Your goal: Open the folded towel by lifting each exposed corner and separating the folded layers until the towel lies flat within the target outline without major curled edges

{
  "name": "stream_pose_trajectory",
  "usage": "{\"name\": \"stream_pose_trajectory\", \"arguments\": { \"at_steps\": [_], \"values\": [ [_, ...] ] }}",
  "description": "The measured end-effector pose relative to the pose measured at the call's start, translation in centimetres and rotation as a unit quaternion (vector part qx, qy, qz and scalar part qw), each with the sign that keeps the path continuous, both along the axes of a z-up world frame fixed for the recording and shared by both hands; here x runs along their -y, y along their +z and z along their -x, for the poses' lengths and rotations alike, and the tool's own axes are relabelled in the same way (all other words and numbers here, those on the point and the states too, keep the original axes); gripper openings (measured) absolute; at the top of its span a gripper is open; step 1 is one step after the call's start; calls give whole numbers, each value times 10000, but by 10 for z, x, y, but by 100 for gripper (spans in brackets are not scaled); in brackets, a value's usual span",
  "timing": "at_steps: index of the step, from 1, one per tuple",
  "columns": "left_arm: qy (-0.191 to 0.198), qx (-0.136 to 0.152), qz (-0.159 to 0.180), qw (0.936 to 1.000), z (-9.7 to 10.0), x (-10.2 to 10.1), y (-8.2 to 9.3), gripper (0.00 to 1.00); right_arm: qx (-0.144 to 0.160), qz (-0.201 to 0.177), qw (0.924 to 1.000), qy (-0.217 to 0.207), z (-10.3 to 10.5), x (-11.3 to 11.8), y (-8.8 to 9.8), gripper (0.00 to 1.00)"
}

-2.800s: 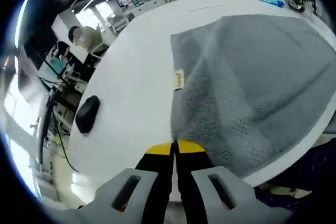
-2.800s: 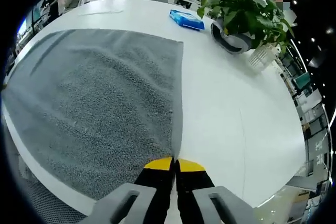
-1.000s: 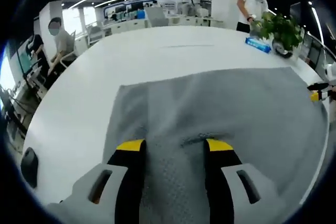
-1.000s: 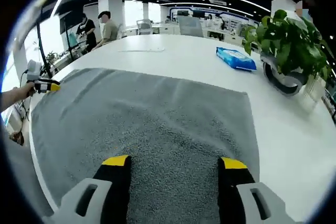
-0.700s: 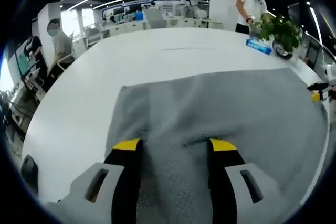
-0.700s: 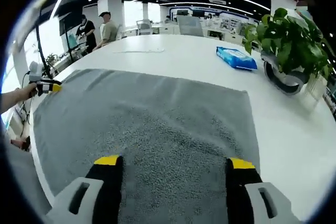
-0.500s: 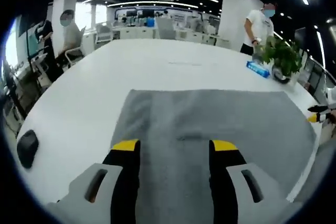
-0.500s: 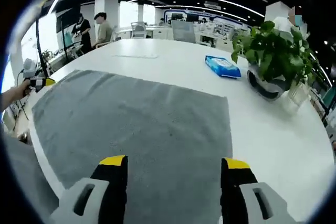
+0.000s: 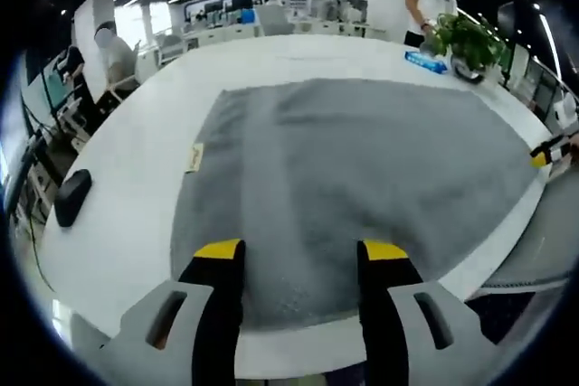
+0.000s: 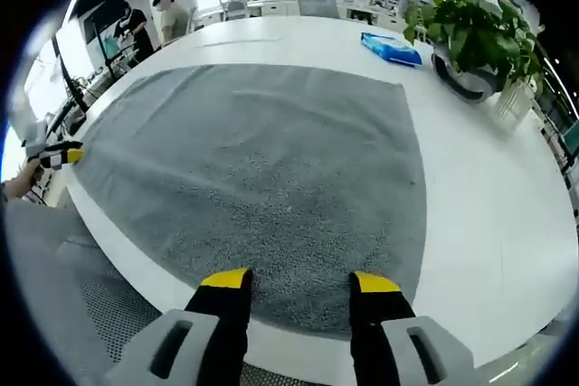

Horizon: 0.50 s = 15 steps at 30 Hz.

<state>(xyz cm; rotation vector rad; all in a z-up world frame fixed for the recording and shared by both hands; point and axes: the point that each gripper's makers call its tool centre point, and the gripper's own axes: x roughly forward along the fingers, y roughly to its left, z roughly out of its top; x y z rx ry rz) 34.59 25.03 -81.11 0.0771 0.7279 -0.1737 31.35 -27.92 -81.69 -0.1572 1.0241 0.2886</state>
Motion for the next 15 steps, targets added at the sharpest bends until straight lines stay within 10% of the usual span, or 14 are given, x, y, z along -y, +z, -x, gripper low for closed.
{"name": "stream_pose_trajectory", "arguments": {
  "at_steps": [15],
  "values": [
    [68, -13, 142, 9999, 4, -8, 0, 52, -232, 4, 9985, 502, 10, 4, 0, 43]
  ]
}}
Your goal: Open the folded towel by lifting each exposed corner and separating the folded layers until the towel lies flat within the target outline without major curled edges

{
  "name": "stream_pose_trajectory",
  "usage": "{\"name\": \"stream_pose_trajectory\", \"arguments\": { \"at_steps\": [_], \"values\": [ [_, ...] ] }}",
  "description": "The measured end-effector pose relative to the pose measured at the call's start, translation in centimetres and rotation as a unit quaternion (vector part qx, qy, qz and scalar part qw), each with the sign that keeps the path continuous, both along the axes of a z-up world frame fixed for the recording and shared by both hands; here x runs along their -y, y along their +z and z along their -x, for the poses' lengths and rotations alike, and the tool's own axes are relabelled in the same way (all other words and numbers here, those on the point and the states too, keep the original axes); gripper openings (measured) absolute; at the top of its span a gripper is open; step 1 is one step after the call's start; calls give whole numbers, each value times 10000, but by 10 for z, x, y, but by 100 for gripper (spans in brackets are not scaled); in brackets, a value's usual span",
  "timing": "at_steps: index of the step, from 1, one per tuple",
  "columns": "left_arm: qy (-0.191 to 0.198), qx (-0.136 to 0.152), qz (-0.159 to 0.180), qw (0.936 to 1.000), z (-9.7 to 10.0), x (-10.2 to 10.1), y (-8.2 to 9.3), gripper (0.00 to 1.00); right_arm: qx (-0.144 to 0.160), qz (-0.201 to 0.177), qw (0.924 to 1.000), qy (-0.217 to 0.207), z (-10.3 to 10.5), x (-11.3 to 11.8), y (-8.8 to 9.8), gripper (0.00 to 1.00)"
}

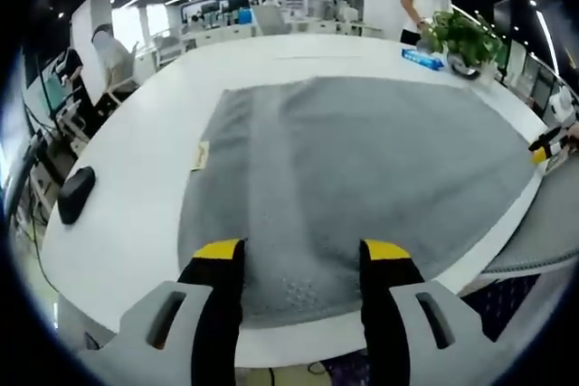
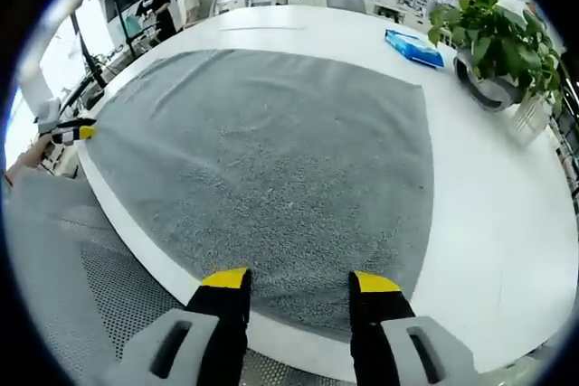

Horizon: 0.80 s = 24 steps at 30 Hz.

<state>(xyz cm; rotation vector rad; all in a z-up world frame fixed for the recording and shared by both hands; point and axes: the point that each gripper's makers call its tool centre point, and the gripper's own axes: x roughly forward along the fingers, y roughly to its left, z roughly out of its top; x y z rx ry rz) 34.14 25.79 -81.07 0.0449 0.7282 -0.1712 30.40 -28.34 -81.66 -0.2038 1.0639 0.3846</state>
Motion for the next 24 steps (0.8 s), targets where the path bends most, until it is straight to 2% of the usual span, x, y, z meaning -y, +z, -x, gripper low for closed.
{"name": "stream_pose_trajectory", "arguments": {
  "at_steps": [1, 3, 4, 5, 7, 8, 9, 10, 11, 14, 15, 16, 17, 18, 19, 20, 22, 24],
  "values": [
    [89, -2, 116, 9999, 1, 1, 1, 52, -37, -153, 9998, -79, 1, -5, 2, 51],
    [418, 105, 513, 9978, 0, 3, 8, 53, 262, -365, 9987, -256, -10, -10, 9, 72],
    [532, 293, 817, 9948, -2, 7, 18, 54, 519, -412, 9975, -259, -17, -11, 17, 76],
    [632, 571, 921, 9921, -4, 8, 32, 57, 826, -419, 9955, -200, -25, -11, 29, 74],
    [686, 815, 980, 9895, -6, 10, 49, 58, 1252, -438, 9908, -285, -34, -7, 47, 71],
    [702, 989, 1042, 9871, -7, 11, 60, 59, 1465, -484, 9877, -272, -38, -6, 54, 73],
    [712, 1056, 1055, 9862, -8, 11, 64, 62, 1530, -507, 9866, -263, -39, -6, 57, 76],
    [671, 1404, 1121, 9814, -8, 16, 88, 64, 1794, -606, 9815, -288, -42, -7, 70, 79],
    [679, 1541, 1172, 9787, -7, 18, 99, 66, 1951, -638, 9784, -252, -44, -8, 76, 80],
    [677, 2155, 1391, 9642, -2, 26, 141, 73, 2487, -628, 9665, -93, -47, -10, 100, 87],
    [687, 2212, 1408, 9626, -1, 27, 145, 77, 2664, -635, 9617, -93, -48, -8, 107, 89],
    [695, 2347, 1400, 9594, 2, 29, 155, 82, 3018, -769, 9501, -147, -52, -9, 120, 93],
    [687, 2354, 1363, 9598, 6, 31, 159, 86, 3131, -854, 9456, -212, -54, -9, 126, 97],
    [741, 2575, 1212, 9558, 8, 31, 170, 90, 3295, -960, 9389, -263, -56, -10, 134, 100],
    [714, 2684, 1075, 9546, 10, 31, 175, 95, 3427, -1078, 9329, -261, -57, -11, 141, 100],
    [706, 2742, 972, 9541, 14, 33, 179, 99, 3428, -1088, 9328, -249, -55, -12, 143, 100],
    [707, 2794, 981, 9525, 19, 35, 183, 99, 3425, -1000, 9340, -186, -52, -12, 143, 100],
    [693, 2788, 860, 9540, 23, 34, 184, 99, 3516, -767, 9330, -77, -46, -11, 145, 100]
  ]
}}
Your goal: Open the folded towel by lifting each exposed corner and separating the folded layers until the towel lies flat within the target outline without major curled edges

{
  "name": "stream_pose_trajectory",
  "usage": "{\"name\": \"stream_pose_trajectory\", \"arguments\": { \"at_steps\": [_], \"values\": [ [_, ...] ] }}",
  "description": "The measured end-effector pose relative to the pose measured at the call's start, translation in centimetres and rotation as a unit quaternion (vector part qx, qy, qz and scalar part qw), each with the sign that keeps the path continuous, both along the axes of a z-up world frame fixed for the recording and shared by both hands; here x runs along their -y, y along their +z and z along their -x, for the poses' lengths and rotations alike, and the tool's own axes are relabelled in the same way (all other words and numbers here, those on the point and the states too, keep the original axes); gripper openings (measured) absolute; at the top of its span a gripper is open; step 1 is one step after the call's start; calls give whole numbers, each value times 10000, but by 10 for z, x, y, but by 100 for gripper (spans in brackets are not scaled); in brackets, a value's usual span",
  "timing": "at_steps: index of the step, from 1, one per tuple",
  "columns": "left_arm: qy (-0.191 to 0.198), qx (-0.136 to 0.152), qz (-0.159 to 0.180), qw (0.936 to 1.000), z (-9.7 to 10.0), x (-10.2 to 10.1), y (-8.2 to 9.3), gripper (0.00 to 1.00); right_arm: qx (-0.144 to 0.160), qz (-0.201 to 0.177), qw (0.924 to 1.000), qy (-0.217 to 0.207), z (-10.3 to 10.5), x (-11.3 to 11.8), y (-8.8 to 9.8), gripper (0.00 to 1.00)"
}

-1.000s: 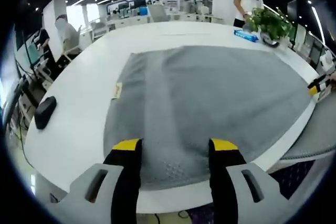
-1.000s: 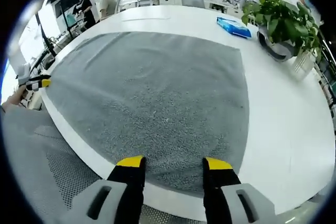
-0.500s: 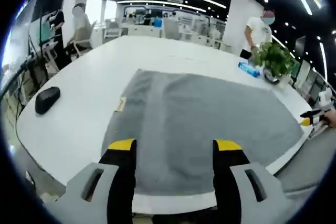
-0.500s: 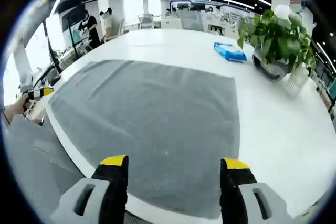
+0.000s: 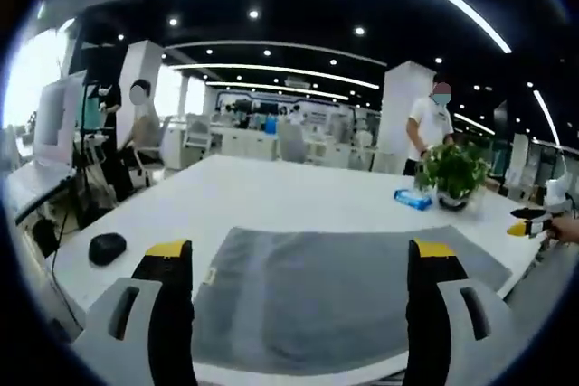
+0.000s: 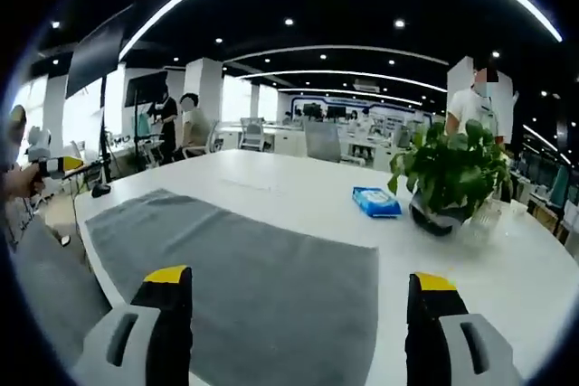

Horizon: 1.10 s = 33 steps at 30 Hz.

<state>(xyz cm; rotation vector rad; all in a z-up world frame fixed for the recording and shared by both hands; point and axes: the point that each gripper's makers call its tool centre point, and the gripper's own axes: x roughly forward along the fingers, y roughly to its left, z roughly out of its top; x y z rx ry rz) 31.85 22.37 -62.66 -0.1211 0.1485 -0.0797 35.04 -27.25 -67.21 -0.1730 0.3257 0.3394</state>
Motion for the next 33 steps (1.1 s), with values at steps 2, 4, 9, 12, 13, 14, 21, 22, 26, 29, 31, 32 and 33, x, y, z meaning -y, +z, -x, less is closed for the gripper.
{"name": "stream_pose_trajectory", "arguments": {
  "at_steps": [2, 4, 9, 12, 13, 14, 21, 22, 26, 29, 31, 32, 33],
  "values": [
    [-94, 91, -246, 9996, 2, 2, 4, 99, 289, -4, 9995, -101, 1, 3, 9, 100],
    [-188, 109, -372, 9991, 2, 2, 3, 99, 671, 14, 9974, -267, -3, 8, 22, 100],
    [-346, 177, -14, 9992, 2, 1, 5, 99, 891, 255, 9955, -208, -4, 6, 28, 100],
    [-476, 287, 2, 9985, 0, 3, 9, 99, 704, 437, 9963, -239, -3, 6, 19, 100],
    [-532, 398, -9, 9978, 0, 5, 11, 99, 718, 535, 9958, -190, -4, 4, 18, 100],
    [-534, 513, -113, 9972, -1, 5, 14, 99, 726, 613, 9954, -141, -4, 5, 16, 100],
    [-475, 615, -266, 9966, 0, 6, 17, 99, 633, 549, 9964, -112, -5, 9, 10, 100],
    [-440, 587, -235, 9970, -1, 5, 14, 99, 646, 517, 9965, -132, -4, 10, 11, 100],
    [-203, 474, -374, 9980, -8, 0, 4, 99, 728, 347, 9966, -150, -1, 10, 16, 100],
    [22, 342, -287, 9990, -11, 4, -5, 99, 740, 346, 9966, -101, 1, 6, 18, 100],
    [46, 342, -218, 9992, -18, 19, -10, 99, 712, 360, 9968, -82, 1, 5, 17, 100],
    [73, 338, -260, 9991, -21, 23, -12, 99, 725, 375, 9966, -124, 1, 7, 18, 100],
    [120, 255, -372, 9989, -23, 31, -15, 99, 739, 364, 9965, -143, 1, 8, 19, 100]
  ]
}}
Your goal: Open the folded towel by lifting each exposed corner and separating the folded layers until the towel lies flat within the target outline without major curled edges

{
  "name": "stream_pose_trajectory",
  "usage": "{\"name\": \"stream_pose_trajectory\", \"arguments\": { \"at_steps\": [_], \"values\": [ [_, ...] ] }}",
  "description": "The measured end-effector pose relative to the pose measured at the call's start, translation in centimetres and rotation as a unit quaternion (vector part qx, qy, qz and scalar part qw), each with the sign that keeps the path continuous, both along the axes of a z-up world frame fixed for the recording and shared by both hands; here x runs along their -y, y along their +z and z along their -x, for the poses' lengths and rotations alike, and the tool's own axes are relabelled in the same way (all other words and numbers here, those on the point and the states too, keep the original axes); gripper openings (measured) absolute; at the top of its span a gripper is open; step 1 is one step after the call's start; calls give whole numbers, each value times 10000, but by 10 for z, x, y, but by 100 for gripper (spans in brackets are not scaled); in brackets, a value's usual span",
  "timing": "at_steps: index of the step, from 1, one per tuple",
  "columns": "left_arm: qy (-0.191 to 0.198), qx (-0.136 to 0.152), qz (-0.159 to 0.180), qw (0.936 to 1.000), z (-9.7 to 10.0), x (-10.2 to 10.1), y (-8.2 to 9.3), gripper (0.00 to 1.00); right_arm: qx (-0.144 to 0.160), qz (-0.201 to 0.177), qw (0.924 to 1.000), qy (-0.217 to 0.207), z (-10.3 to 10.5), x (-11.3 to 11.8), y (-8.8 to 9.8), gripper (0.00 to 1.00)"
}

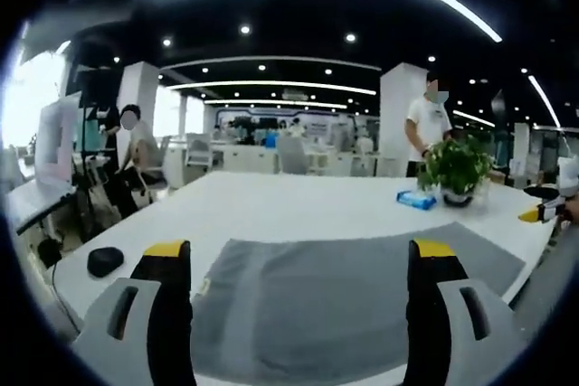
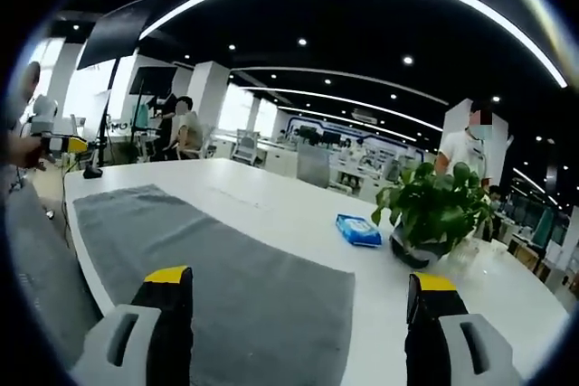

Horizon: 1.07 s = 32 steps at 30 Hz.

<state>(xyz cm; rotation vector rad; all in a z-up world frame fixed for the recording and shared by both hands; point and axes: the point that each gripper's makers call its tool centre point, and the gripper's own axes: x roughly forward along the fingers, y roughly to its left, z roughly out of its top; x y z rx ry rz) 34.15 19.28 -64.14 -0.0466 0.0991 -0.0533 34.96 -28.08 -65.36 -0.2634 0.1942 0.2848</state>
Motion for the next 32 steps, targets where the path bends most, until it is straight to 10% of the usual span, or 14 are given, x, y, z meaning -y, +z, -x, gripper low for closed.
{"name": "stream_pose_trajectory", "arguments": {
  "at_steps": [11, 19, 32],
  "values": [
    [-90, 165, -248, 9995, -36, 55, 3, 99, 61, -185, 9998, -11, -2, 4, 3, 100],
    [-233, -62, 296, 9993, -43, 79, -19, 99, 66, -110, 9999, -77, -5, 10, 1, 100],
    [-703, -228, -563, 9957, -32, 126, -20, 99, 6, -2, 10000, -34, -4, 10, -2, 93]
  ]
}}
